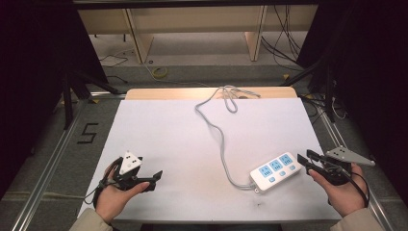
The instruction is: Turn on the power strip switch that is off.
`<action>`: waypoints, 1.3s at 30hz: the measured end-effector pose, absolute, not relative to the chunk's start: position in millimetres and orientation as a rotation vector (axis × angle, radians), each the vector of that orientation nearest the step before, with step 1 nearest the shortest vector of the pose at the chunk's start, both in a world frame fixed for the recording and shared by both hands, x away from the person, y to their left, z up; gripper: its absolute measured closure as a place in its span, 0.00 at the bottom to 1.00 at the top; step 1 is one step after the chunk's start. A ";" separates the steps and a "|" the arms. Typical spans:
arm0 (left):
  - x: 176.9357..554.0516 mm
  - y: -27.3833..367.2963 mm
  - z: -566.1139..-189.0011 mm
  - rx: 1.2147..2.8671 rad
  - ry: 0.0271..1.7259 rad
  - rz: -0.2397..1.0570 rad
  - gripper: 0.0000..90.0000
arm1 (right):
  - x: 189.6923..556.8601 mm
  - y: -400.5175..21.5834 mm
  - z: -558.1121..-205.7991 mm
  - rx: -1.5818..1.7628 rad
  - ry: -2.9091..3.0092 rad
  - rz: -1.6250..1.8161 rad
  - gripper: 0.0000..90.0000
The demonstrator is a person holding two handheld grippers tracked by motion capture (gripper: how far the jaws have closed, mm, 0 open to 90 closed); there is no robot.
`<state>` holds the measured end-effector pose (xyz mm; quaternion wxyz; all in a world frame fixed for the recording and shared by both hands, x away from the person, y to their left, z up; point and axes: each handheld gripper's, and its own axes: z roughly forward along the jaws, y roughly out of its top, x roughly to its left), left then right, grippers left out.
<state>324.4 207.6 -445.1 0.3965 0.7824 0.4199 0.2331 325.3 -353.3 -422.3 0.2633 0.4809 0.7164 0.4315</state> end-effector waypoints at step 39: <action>326.6 205.6 -445.6 1.995 1.060 0.594 0.17 | 334.7 -323.2 -403.8 1.286 2.242 0.979 1.00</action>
